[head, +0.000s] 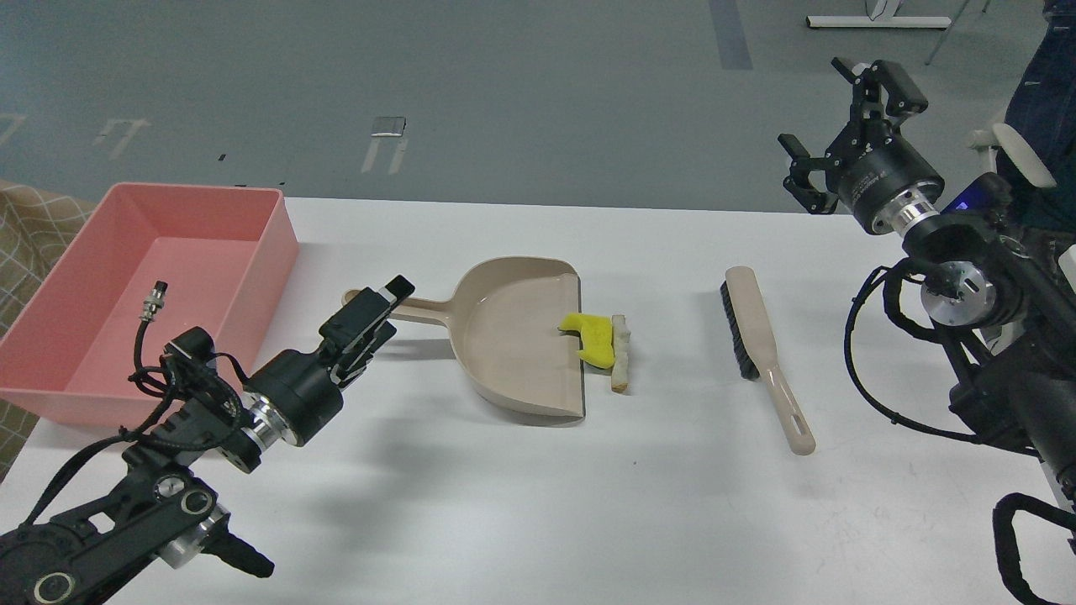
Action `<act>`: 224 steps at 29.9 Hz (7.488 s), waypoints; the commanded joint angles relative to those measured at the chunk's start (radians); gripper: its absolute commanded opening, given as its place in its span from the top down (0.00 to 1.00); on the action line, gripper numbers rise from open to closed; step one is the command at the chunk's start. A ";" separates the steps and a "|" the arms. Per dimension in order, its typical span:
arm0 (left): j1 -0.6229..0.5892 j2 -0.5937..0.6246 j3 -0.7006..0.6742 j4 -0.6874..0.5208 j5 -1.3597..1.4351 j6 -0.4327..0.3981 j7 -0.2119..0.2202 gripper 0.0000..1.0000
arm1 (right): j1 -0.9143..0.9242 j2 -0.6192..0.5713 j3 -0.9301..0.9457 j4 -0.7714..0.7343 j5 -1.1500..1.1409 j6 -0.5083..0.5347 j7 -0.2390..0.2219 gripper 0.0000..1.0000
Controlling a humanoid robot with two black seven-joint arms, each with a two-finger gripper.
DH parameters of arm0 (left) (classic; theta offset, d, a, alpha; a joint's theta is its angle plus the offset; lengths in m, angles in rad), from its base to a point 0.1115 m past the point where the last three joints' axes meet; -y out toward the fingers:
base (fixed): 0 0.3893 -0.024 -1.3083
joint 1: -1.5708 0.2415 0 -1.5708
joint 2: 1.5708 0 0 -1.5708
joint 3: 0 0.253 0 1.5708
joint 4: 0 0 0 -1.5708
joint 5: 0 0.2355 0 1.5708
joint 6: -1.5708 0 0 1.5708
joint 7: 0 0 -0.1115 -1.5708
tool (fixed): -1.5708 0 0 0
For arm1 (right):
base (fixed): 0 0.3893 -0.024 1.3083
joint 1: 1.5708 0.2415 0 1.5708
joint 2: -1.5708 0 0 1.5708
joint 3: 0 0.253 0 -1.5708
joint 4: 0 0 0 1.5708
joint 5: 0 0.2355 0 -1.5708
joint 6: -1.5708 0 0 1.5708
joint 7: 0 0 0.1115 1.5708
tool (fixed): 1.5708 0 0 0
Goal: Sweep and dump garbage into bin
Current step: 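Grasp the dustpan handle with the left gripper, then move the right gripper down to the wooden brush handle, then grasp the brush handle with the right gripper and lift it, then sweep the yellow sponge into the dustpan with the brush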
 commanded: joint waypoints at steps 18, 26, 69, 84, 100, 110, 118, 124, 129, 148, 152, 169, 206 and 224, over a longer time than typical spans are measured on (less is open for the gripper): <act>-0.026 -0.208 0.007 0.228 0.019 0.209 0.040 0.01 | 0.000 -0.001 0.002 0.002 0.000 -0.003 0.000 0.00; -0.069 -0.261 0.005 0.269 0.019 0.221 0.035 0.01 | 0.000 0.001 0.000 0.000 -0.001 -0.005 0.000 0.00; -0.174 -0.334 0.013 0.421 -0.011 0.243 0.044 1.00 | 0.006 -0.008 0.002 0.007 -0.002 -0.006 -0.002 0.00; -0.198 -0.330 0.015 0.415 -0.003 0.241 0.089 1.00 | 0.007 -0.059 -0.027 0.031 -0.031 -0.002 -0.012 0.00; -0.221 -0.327 0.008 0.415 -0.006 0.246 0.064 1.00 | 0.034 -0.710 -0.623 0.595 -0.329 0.006 -0.126 0.00; -0.221 -0.328 0.008 0.406 -0.001 0.246 0.064 1.00 | 0.021 -0.817 -0.731 0.797 -0.607 0.060 -0.228 0.00; -0.204 -0.316 0.004 0.370 0.000 0.246 0.064 1.00 | 0.018 -0.740 -0.759 0.800 -0.623 0.058 -0.320 0.06; -0.205 -0.314 0.004 0.364 -0.001 0.246 0.064 1.00 | 0.023 -0.689 -0.782 0.800 -0.623 0.058 -0.330 0.06; -0.204 -0.313 0.005 0.364 -0.001 0.246 0.064 1.00 | 0.024 -0.649 -0.817 0.798 -0.629 0.058 -0.344 0.10; -0.205 -0.305 -0.001 0.355 0.002 0.247 0.064 1.00 | 0.021 -0.596 -0.841 0.797 -0.689 0.058 -0.344 0.21; -0.204 -0.305 -0.001 0.355 0.002 0.247 0.064 1.00 | 0.018 -0.596 -0.842 0.798 -0.692 0.058 -0.344 0.23; -0.202 -0.296 -0.002 0.343 0.002 0.247 0.064 1.00 | -0.005 -0.596 -0.842 0.800 -0.690 0.058 -0.350 0.58; -0.142 -0.238 0.002 0.326 0.011 0.246 0.052 1.00 | -0.005 -0.441 -0.844 0.838 -0.652 0.060 -0.379 1.00; -0.136 -0.241 0.002 0.309 0.009 0.246 0.052 1.00 | 0.015 -0.160 -0.828 0.748 -0.598 0.069 -0.380 1.00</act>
